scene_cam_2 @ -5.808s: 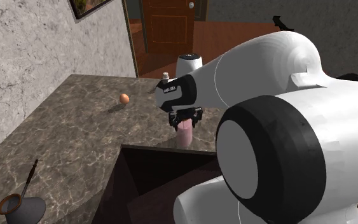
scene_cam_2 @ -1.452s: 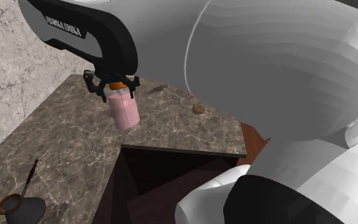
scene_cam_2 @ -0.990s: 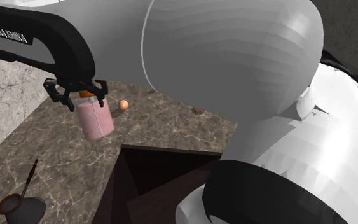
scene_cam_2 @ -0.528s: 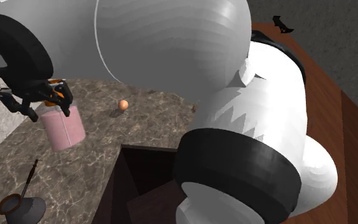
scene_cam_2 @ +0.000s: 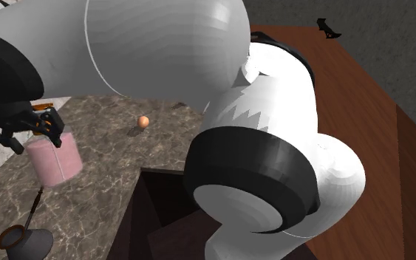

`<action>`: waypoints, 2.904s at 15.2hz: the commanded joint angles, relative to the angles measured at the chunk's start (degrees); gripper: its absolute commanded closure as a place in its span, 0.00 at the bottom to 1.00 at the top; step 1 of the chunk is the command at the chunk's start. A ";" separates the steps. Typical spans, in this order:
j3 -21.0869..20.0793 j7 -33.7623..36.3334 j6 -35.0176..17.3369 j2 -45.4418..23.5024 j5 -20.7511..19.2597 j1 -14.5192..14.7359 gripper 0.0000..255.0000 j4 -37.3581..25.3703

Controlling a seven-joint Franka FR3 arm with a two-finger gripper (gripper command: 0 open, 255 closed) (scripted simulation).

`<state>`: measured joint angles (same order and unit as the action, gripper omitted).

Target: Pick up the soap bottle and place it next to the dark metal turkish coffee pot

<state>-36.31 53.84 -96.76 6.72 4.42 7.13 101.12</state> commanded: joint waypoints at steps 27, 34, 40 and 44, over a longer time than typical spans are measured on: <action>-1.27 0.86 -21.71 -2.73 -1.23 0.49 1.00 19.41; -1.68 2.09 -27.06 -5.26 -2.91 0.60 1.00 22.71; -1.87 3.59 -31.59 -8.03 -5.00 0.75 1.00 25.06; -1.83 4.85 -34.56 -10.17 -6.79 0.91 1.00 26.37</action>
<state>-38.24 58.39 -130.68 -2.66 -1.87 8.07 126.92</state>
